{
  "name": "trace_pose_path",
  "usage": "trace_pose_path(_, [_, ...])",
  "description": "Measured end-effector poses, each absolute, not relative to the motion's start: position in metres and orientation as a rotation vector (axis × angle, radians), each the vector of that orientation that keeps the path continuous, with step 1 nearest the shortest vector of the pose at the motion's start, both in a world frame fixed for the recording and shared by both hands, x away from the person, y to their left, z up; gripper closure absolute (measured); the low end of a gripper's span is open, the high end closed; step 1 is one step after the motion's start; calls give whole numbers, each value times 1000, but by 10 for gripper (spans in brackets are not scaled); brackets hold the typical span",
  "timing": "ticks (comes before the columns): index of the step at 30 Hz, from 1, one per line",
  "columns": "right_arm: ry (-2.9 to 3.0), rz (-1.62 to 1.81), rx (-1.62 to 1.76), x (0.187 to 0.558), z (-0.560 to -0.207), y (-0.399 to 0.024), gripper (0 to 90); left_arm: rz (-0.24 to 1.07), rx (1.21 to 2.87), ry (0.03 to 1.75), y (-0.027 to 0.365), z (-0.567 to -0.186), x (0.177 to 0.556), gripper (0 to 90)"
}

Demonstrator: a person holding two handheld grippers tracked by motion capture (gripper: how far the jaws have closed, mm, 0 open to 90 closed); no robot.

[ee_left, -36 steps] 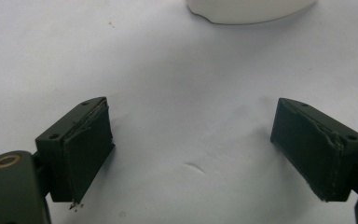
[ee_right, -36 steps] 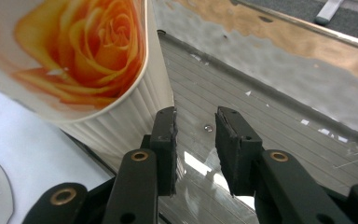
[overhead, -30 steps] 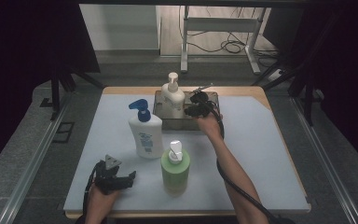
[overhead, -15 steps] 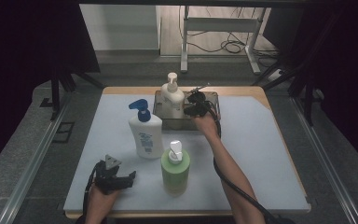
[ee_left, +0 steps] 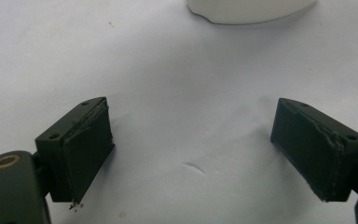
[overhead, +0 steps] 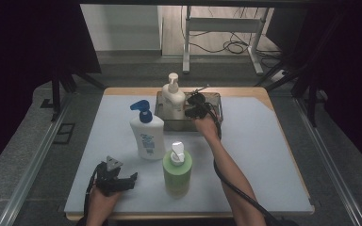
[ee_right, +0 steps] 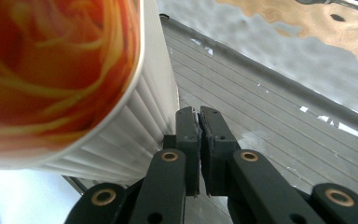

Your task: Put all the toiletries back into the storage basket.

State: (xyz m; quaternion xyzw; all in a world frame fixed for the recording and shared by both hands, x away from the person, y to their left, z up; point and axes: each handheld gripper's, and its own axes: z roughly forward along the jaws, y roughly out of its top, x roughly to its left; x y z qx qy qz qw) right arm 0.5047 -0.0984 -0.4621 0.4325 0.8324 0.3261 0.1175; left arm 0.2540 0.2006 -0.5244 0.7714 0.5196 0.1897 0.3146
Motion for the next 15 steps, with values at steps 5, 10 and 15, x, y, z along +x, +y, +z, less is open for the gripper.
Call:
trace_pose_path(5, [2442, 957, 1266, 505, -463, -95, 864, 500, 2037, 1368, 201, -524, 254, 121])
trace_pose_path(10, [2449, 960, 1257, 504, -463, -90, 861, 500, 2038, 1368, 201, -524, 254, 121])
trace_pose_path(15, [2454, 966, 1254, 504, -463, -85, 854, 502, 2038, 1368, 201, -524, 254, 121])
